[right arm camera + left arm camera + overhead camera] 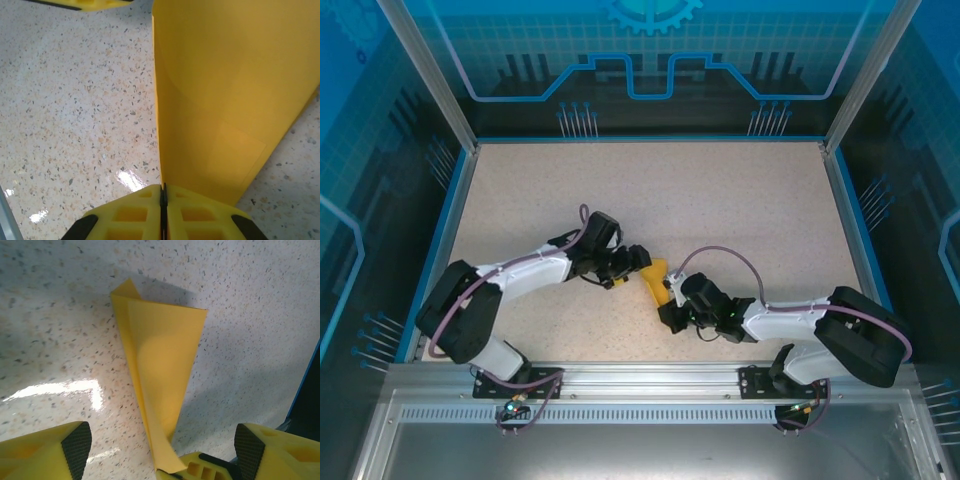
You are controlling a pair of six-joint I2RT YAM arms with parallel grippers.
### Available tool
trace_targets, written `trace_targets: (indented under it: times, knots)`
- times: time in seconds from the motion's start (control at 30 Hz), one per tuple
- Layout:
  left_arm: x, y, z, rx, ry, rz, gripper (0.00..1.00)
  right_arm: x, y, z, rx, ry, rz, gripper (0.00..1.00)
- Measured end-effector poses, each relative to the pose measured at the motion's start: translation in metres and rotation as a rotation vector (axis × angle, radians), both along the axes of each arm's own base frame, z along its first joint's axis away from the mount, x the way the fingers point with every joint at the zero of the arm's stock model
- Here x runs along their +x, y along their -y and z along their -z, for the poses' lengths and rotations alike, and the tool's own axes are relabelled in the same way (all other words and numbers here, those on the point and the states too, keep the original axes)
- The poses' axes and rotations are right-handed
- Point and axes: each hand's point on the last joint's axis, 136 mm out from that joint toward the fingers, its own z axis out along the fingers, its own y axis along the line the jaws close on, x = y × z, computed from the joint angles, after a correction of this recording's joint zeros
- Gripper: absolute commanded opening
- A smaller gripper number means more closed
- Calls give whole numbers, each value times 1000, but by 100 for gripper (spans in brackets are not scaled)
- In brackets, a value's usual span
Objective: Fold a paper plane with a square sheet of paper (pick it up from the middle)
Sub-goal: Fold the wing for the fifth time at the center of the table.
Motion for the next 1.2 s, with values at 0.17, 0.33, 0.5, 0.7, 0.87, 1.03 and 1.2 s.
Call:
trace_targets:
  times: [0.17,0.33,0.5,0.7,0.87,1.03,1.2]
  knots:
    - [6,10,7,8,-57,20,64,0,0,8,-38,-5,-15,10]
    - [5,12,17,28,-109,33,55,-3,0,10,-55,0,-31,11]
    - [-2,11,22,37,-155,42,55,-3,1,11,-63,5,-30,11]
    - [-7,12,21,23,-178,51,53,-3,3,12,-83,8,-27,12]
    - [-11,17,28,22,-210,52,48,-2,2,10,-85,13,-28,12]
    - [-17,22,30,17,-237,53,40,-2,2,9,-96,24,-29,13]
    - [-17,23,33,11,-247,48,21,-2,0,7,-104,32,-33,18]
